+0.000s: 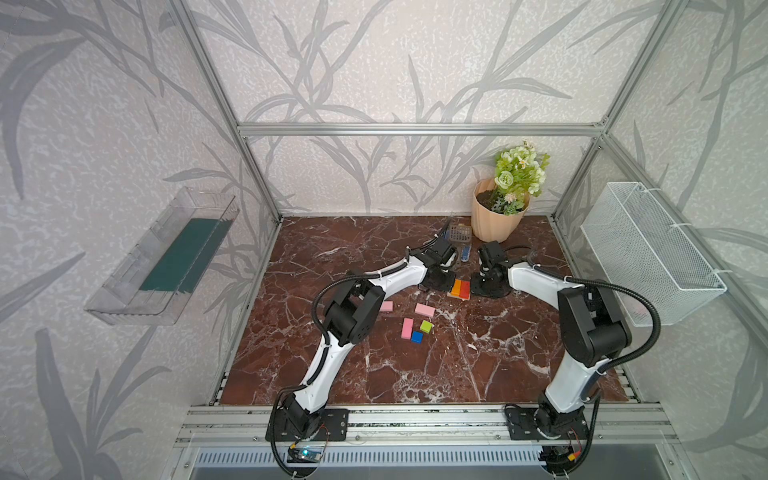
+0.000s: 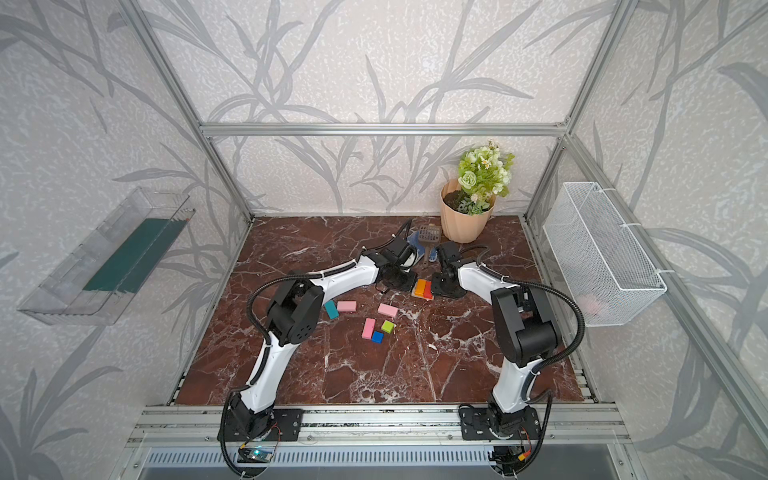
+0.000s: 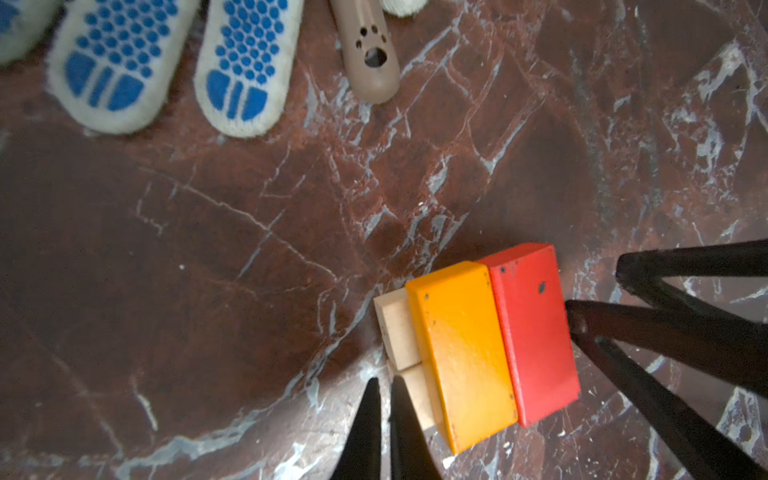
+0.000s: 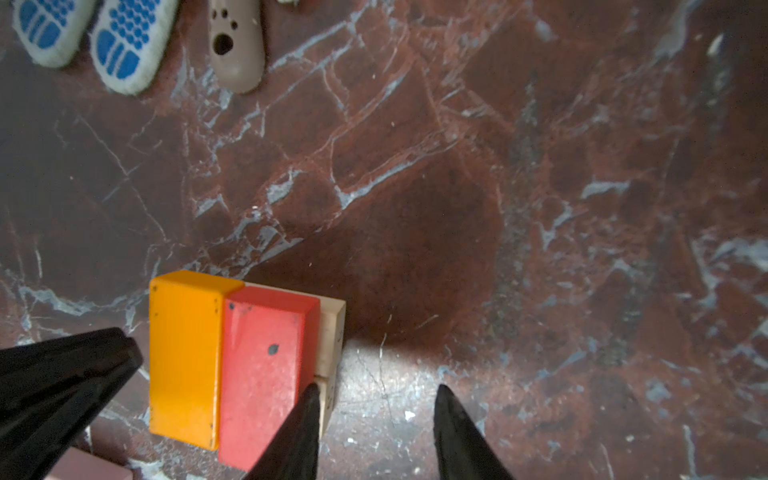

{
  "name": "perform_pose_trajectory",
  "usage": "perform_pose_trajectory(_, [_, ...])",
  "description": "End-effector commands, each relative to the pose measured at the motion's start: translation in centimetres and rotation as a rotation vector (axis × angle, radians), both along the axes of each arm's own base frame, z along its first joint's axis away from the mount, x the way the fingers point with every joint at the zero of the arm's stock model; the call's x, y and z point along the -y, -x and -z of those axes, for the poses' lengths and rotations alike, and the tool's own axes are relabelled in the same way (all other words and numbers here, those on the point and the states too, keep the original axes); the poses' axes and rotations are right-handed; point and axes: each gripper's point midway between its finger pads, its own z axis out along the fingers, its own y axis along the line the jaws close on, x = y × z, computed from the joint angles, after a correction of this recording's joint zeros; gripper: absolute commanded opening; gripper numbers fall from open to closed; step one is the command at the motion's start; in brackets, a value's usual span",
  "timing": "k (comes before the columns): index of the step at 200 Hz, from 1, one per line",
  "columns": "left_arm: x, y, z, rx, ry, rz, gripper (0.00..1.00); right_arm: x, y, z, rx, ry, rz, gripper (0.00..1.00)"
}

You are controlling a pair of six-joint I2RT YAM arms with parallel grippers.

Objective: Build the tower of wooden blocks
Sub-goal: 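Open both grippers and raise them away from the blocks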

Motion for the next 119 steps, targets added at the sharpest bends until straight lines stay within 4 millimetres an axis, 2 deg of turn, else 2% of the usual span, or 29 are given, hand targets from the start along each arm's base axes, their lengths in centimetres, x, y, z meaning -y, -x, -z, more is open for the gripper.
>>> perform_pose_trajectory(1, [-0.8, -0.1, -3.3, 0.052, 0.009, -0.002, 0.09, 0.3, -0.8, -1.8, 0.035, 0.002, 0.005, 0.45])
perform_pose_trajectory(24, [-1.3, 0.1, -4.4, 0.077, 0.017, -0.012, 0.09, 0.3, -0.7, -2.5, 0.051, -0.002, 0.005, 0.45])
perform_pose_trajectory(36, [-1.9, 0.3, -5.6, 0.109, 0.028, -0.023, 0.09, 0.5, -0.5, -3.5, 0.077, -0.001, 0.009, 0.45])
perform_pose_trajectory(41, [-2.3, 0.3, -6.3, 0.129, 0.033, -0.03, 0.09, 0.7, -0.3, -3.5, 0.076, 0.006, 0.009, 0.45])
perform_pose_trajectory(44, [-2.5, 0.3, -6.9, 0.143, 0.039, -0.034, 0.09, 0.7, -0.3, -4.6, 0.102, 0.003, 0.011, 0.45])
perform_pose_trajectory(63, [-4.9, 1.1, -10.0, 0.243, 0.058, -0.076, 0.09, 1.5, 0.6, -6.5, 0.148, 0.02, 0.012, 0.47])
perform_pose_trajectory(73, [-7.1, 1.6, -11.8, 0.315, 0.06, -0.132, 0.11, 1.8, 1.3, -7.7, 0.186, 0.016, 0.007, 0.48])
perform_pose_trajectory(81, [-9.6, 1.9, -13.3, 0.383, 0.041, -0.202, 0.14, 1.8, 2.0, -8.7, 0.221, 0.005, -0.002, 0.5])
perform_pose_trajectory(95, [-14.4, 2.7, -14.8, 0.506, -0.011, -0.322, 0.16, 1.3, 3.2, -10.4, 0.291, -0.036, -0.042, 0.54])
perform_pose_trajectory(107, [-18.3, 3.8, -15.7, 0.59, -0.049, -0.406, 0.21, 0.3, 4.5, -11.6, 0.347, -0.077, -0.088, 0.57])
perform_pose_trajectory(119, [-21.9, 5.2, -15.6, 0.647, -0.08, -0.468, 0.26, -1.5, 5.7, -12.5, 0.403, -0.122, -0.156, 0.59])
